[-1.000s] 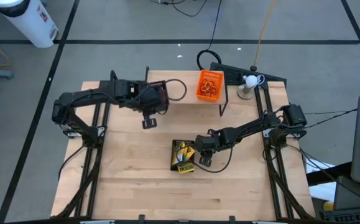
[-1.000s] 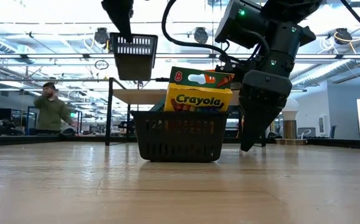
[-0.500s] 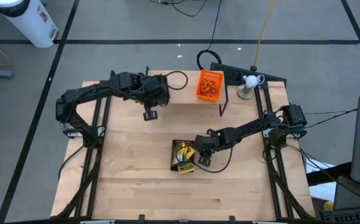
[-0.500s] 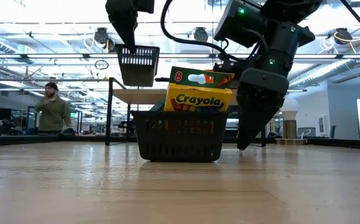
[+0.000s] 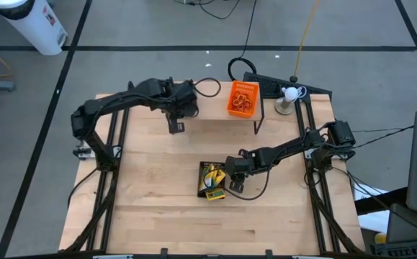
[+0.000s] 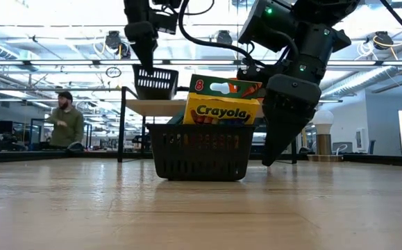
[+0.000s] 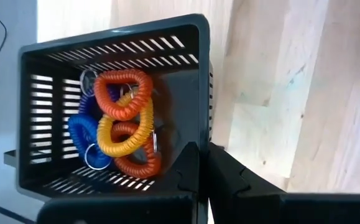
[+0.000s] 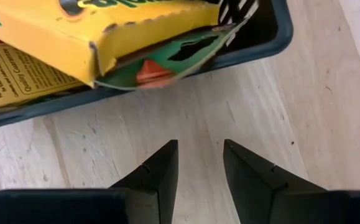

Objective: Pick & Place Office Desk Supplies
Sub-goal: Put the left black bin with spring keychains on the shelf

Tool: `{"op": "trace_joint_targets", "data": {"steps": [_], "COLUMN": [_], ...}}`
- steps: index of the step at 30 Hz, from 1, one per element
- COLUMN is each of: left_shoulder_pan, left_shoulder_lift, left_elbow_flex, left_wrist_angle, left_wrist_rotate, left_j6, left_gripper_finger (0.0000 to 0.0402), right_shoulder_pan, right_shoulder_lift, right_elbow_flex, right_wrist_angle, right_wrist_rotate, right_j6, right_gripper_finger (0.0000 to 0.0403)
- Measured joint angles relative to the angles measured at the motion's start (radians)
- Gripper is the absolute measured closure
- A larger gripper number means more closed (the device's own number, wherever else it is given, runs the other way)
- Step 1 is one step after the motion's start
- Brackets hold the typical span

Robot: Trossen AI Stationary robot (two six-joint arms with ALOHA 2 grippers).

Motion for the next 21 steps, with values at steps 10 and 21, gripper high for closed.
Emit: {"op": "trace_joint_targets", "data": {"steps": [10, 21], "left_shoulder_pan": [0.018, 0.024], "left_shoulder_lift": [0.012, 0.012], "left_elbow_flex": [0.000, 0.000], "left_wrist_angle": [-0.006, -0.006], "left_wrist_rotate": [-0.005, 0.015], "left_j6": [0.027, 0.026], "left_gripper_finger": [0.0380, 0.0355], "right_shoulder_pan": [0.000, 0.000], "right_shoulder_lift": [0.000, 0.000], "right_elbow_flex": [0.000, 0.000], "right_wrist_angle": [-0.003, -0.002], "right_wrist_rotate": [0.000, 0.000], "right_j6": [0.000, 0.000], "right_gripper_finger": [0.0287, 0.0287]}}
